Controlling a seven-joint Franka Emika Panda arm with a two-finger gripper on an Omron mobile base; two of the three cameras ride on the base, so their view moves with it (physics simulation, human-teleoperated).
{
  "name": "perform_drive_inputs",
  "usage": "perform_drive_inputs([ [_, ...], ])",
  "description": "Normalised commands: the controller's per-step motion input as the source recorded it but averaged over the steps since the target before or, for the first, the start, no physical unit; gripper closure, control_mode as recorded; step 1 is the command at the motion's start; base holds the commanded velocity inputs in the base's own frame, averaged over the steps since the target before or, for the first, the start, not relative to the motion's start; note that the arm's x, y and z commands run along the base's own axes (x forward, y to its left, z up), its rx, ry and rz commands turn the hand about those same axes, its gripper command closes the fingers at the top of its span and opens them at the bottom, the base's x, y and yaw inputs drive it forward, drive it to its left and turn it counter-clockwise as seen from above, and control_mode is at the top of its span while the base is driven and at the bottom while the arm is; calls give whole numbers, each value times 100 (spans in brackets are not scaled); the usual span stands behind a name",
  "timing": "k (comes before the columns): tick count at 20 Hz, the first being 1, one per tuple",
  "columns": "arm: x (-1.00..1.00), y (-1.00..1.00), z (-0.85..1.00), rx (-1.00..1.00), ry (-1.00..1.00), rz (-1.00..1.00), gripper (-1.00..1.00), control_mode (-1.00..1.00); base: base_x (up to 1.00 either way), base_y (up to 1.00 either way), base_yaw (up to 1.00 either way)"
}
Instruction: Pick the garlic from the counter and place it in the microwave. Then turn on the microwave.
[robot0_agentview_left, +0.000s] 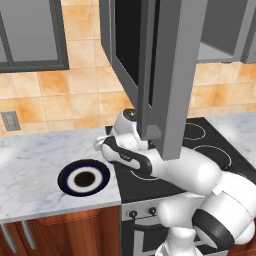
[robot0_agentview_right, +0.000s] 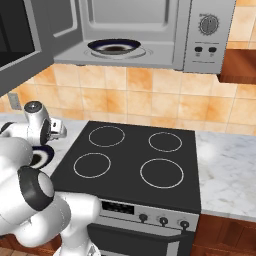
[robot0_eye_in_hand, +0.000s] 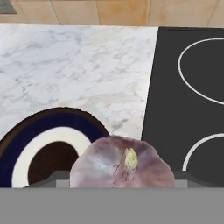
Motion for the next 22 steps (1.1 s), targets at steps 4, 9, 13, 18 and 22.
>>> perform_drive_inputs([
  [4, 0, -45, 6, 0, 4, -8, 100, -100, 0, 0, 0],
  [9, 0, -48, 1, 1, 2, -6, 100, -100, 0, 0, 0],
  [13, 5, -41, 0, 3, 0, -1, 100, -100, 0, 0, 0],
  [18, 2, -40, 7, 2, 0, 0, 100, -100, 0, 0, 0],
  [22, 0, -41, 26, 0, 0, -2, 100, -100, 0, 0, 0],
])
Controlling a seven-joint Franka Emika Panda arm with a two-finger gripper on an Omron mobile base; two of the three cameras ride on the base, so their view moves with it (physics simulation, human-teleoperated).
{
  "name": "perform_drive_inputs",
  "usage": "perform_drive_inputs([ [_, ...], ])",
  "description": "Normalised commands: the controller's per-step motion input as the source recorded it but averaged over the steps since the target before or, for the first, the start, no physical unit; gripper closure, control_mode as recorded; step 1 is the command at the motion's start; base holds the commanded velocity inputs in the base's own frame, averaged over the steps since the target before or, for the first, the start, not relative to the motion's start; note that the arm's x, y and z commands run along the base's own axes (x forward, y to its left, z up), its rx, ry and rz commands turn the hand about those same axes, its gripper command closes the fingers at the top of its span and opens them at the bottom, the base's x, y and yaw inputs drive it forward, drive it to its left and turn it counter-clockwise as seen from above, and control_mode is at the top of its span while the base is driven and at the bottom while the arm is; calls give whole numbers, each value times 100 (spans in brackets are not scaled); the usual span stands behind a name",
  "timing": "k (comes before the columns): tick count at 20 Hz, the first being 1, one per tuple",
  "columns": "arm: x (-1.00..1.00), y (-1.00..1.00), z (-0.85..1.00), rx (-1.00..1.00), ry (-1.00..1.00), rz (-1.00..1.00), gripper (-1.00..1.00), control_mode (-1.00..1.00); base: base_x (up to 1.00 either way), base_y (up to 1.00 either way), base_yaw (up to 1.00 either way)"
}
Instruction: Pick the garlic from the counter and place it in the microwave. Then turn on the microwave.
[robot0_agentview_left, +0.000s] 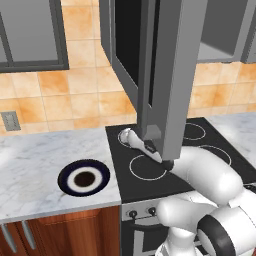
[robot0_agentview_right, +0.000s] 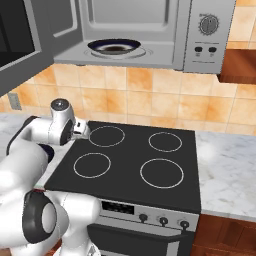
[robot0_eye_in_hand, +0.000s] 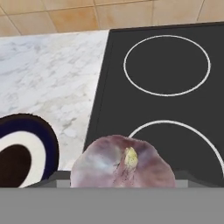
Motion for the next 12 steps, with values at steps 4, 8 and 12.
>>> perform_drive_inputs([
  [4, 0, -42, 26, 0, 0, -4, 100, -100, 0, 0, 0],
  [8, 0, -43, 22, 0, 0, -5, 100, -100, 0, 0, 0],
  [12, -4, -39, 23, 0, -4, -5, 100, -100, 0, 0, 0],
])
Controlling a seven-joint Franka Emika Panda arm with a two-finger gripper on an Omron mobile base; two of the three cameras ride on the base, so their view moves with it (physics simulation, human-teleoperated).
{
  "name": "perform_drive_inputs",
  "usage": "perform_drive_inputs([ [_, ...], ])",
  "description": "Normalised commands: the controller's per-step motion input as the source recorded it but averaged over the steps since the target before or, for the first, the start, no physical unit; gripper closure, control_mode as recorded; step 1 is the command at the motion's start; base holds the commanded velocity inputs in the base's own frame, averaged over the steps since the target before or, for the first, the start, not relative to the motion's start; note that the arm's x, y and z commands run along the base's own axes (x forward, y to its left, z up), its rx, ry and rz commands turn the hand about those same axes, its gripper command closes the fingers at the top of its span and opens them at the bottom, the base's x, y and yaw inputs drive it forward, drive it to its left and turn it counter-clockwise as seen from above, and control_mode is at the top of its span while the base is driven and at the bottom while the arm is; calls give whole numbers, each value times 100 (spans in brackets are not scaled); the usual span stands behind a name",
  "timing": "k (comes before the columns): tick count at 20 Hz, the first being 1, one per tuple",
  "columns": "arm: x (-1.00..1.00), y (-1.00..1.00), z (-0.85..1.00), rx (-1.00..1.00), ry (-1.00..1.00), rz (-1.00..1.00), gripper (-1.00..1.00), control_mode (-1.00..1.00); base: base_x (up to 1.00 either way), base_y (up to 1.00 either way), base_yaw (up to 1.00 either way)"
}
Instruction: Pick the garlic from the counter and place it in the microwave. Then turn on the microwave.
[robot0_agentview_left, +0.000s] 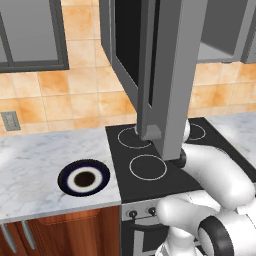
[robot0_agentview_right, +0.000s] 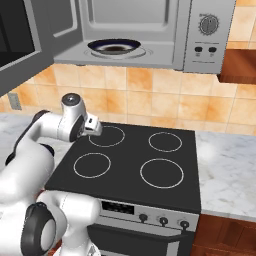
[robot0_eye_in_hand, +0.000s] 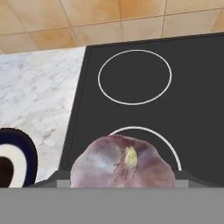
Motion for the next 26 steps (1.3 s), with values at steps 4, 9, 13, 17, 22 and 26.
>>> perform_drive_inputs([
  [4, -8, -36, 25, 0, -6, -4, 100, -100, 0, 0, 0],
  [9, -12, -29, 27, -1, -7, -3, 100, -100, 0, 0, 0],
  [13, -24, -22, 29, -1, -8, -2, 100, -100, 0, 0, 0],
  [17, -31, -19, 30, -1, -7, -1, 100, -100, 0, 0, 0],
  [22, -31, -20, 32, 0, -4, -1, 100, -100, 0, 0, 0],
  [26, -26, -17, 38, 0, -3, -1, 100, -100, 0, 0, 0],
])
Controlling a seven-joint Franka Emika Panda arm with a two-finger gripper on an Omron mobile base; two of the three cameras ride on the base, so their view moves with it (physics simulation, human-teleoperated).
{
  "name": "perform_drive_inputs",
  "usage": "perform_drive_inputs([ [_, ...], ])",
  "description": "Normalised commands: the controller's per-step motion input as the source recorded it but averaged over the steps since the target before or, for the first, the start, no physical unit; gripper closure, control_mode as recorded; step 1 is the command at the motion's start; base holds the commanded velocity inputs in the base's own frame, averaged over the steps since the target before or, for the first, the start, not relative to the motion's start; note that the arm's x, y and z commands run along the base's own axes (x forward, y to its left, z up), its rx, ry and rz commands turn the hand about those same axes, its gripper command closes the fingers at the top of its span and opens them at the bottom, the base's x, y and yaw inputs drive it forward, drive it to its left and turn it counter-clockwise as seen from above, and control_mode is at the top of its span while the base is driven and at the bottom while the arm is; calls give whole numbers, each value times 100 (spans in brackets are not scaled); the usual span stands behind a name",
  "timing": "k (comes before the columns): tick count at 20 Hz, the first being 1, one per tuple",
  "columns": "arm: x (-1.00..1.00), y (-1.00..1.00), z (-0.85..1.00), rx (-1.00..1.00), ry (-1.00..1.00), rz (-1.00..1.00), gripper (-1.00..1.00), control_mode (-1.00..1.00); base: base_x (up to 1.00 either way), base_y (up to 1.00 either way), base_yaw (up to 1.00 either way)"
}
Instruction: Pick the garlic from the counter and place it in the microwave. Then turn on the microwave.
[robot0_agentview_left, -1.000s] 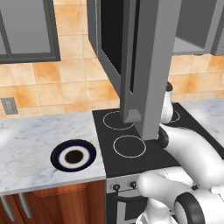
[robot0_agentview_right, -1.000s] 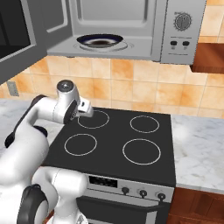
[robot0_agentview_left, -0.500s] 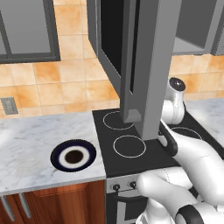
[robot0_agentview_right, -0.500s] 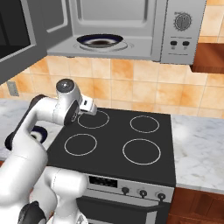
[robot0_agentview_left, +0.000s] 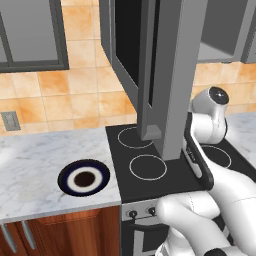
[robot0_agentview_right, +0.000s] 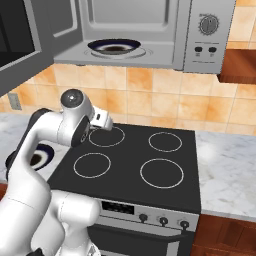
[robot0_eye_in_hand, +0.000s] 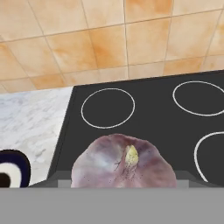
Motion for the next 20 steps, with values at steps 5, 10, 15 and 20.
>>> perform_drive_inputs([
  [5, -27, -15, 39, 0, -2, -1, 100, -100, 0, 0, 0],
  [10, -22, -10, 39, 0, -2, 0, 100, -100, 0, 0, 0],
  [15, -18, -9, 42, 0, -1, -1, 100, -100, 0, 0, 0],
  [20, -14, -11, 39, 0, -1, -1, 100, -100, 0, 0, 0],
])
